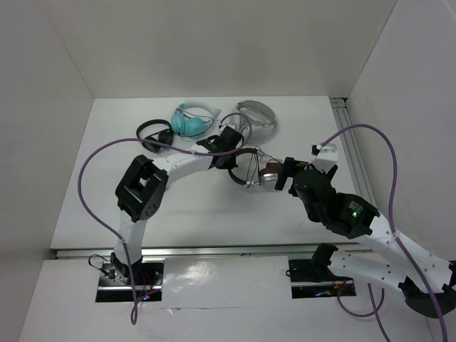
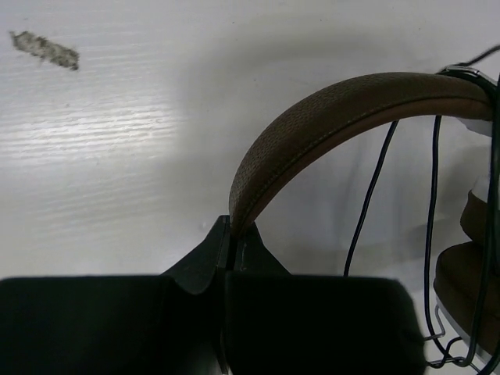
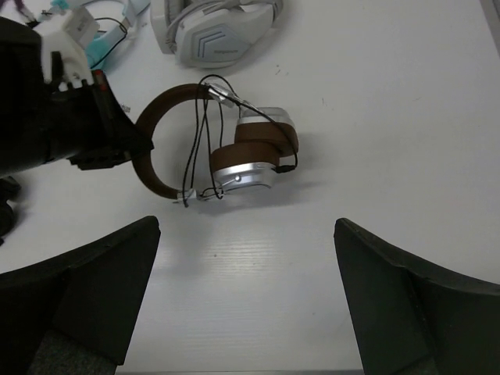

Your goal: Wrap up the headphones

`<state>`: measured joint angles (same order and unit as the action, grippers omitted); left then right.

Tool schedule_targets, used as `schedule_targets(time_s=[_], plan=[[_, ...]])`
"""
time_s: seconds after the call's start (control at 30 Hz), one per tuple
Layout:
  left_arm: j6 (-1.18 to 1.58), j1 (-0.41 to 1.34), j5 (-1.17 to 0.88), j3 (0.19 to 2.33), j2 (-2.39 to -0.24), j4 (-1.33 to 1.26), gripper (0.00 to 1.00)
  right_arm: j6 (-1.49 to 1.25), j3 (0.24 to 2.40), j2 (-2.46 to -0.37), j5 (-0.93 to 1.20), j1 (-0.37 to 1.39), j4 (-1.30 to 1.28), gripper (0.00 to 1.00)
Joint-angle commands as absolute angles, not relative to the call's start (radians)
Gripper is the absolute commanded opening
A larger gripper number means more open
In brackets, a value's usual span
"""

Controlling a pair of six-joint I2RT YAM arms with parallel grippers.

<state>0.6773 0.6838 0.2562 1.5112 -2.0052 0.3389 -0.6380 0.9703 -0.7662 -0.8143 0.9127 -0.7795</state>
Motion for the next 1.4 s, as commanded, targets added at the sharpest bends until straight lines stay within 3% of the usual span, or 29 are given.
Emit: schedule_targets(time_s=[0.0,0.07,0.2,0.23,0.43,0.47,0.5,0.57,0.6,0.9,1.1,1.37], plan=[[0.669,0.683,0.207,1.62,-2.061,0.324,0.0,-0.621,0.988,-0.759,-0.844,0.92,-0.804,1.0],[0.692,0.683,0.207,1.647,-2.111,0.342,0.02,-0.621,0.979,-0.759,-0.844,0.92,-0.804,1.0],[0.735,0.683,0.251,1.628,-2.115,0.353,0.26,-0.611,0.96,-0.759,-0.844,0.92,-0.784,1.0],[0.735,0.683,0.261,1.617,-2.106,0.353,0.37,-0.611,0.96,-0.759,-0.844,0.92,-0.784,1.0],[0.746,0.713,0.337,1.529,-1.982,0.344,0.51,-0.591,0.951,-0.759,-0.799,0.92,-0.75,1.0],[0.735,0.713,0.337,1.52,-1.961,0.344,0.7,-0.591,0.951,-0.759,-0.787,0.92,-0.741,1.0],[0.735,0.713,0.337,1.511,-1.939,0.344,0.78,-0.591,0.951,-0.759,-0.787,0.92,-0.741,1.0],[0.735,0.713,0.348,1.499,-1.867,0.353,0.79,-0.581,0.96,-0.759,-0.741,0.92,-0.73,1.0],[0.735,0.713,0.359,1.474,-1.838,0.362,0.99,-0.571,0.977,-0.759,-0.73,0.92,-0.73,1.0],[0.707,0.822,0.564,1.393,-1.369,0.621,0.99,-0.5,1.195,-0.759,-0.585,0.93,-0.868,1.0],[0.758,0.9,0.609,1.24,-0.813,0.849,0.99,-0.489,1.362,-0.75,-0.45,0.93,-1.02,1.0],[0.816,0.9,0.69,1.27,-0.554,1.191,0.99,-0.46,1.525,-0.703,-0.497,0.891,-1.219,1.0]])
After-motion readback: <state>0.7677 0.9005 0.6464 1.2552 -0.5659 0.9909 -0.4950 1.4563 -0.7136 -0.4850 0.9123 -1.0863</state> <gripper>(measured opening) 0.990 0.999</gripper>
